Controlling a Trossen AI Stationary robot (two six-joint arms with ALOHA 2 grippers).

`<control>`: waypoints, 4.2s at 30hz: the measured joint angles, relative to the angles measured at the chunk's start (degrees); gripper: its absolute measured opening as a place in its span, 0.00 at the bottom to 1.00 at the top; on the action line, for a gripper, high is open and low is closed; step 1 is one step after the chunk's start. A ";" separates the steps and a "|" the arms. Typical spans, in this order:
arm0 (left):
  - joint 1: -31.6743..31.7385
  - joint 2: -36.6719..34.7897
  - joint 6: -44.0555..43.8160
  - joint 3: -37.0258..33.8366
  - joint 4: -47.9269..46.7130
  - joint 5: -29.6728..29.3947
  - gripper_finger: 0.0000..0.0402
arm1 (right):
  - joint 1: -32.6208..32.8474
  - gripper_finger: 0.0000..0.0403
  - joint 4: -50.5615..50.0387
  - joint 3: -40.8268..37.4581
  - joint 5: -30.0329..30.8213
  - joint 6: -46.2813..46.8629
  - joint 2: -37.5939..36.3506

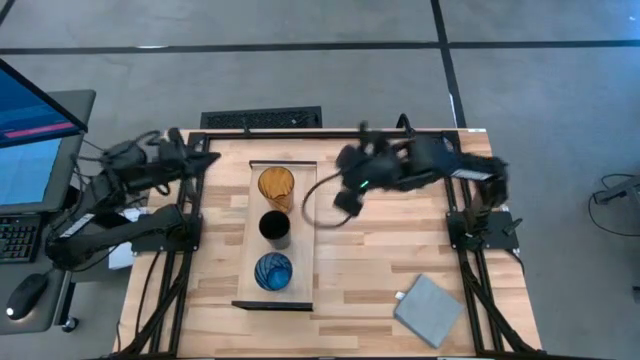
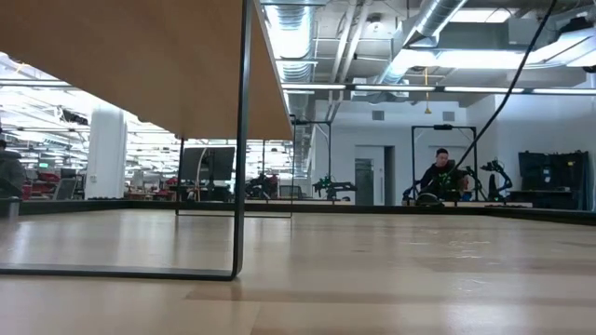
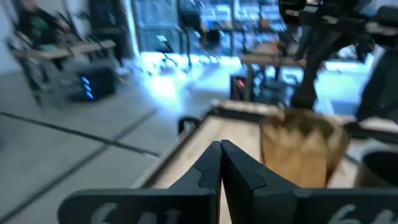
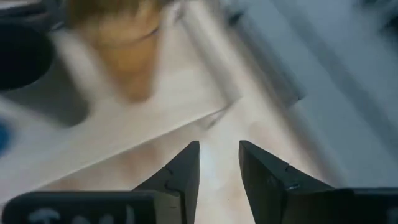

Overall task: Stack small to large cups/mugs on shelf
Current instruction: Return to Home Position

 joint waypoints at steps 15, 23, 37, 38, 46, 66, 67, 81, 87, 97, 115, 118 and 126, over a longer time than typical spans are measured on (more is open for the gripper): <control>-0.02 0.02 8.72 5.25 5.01 -18.22 0.00 | -20.72 0.33 15.54 0.09 -14.86 -34.09 -18.64; 0.42 0.99 16.33 5.20 7.71 -27.20 0.00 | -40.51 0.33 15.76 0.02 -37.81 -39.94 -18.78; 15.35 5.47 10.79 5.14 5.04 -20.36 0.00 | -62.28 0.33 25.98 -16.74 -66.83 -44.65 -19.76; 16.47 5.44 10.50 5.14 4.89 -19.25 0.00 | -62.83 0.33 28.71 -20.55 -66.48 -43.74 -21.00; 21.25 5.29 6.69 4.09 4.44 -18.29 0.00 | -64.02 0.33 60.71 -55.46 -58.72 -29.94 -37.63; 21.42 -15.51 -4.79 -22.90 18.48 -23.37 0.00 | -57.10 0.33 89.15 -96.97 -36.12 -15.09 -64.73; 21.42 -16.68 -4.92 -23.85 17.97 -23.34 0.00 | -56.52 0.33 91.27 -98.41 -36.15 -14.51 -64.90; 21.40 -22.25 -8.74 -35.40 16.12 -17.97 0.00 | -49.72 0.33 113.32 -115.87 -35.72 -11.25 -65.16; 21.38 -22.27 -9.22 -38.05 19.22 -16.86 0.00 | -48.32 0.33 120.78 -121.85 -33.09 -9.28 -65.53; 21.38 -22.27 -8.22 -38.05 18.44 -19.06 0.00 | -47.60 0.33 131.18 -128.51 -33.03 -8.61 -65.84; 21.42 -22.05 -8.70 -44.30 27.94 -16.33 0.00 | -47.62 0.33 129.24 -129.28 -31.82 -7.68 -65.79; 21.42 -22.05 -7.87 -44.30 27.81 -15.81 0.00 | -47.62 0.33 125.79 -129.28 -31.82 -7.59 -65.78; 21.42 -22.05 -6.37 -44.30 27.66 -15.48 0.00 | -47.07 0.33 116.05 -129.28 -31.83 -5.74 -65.80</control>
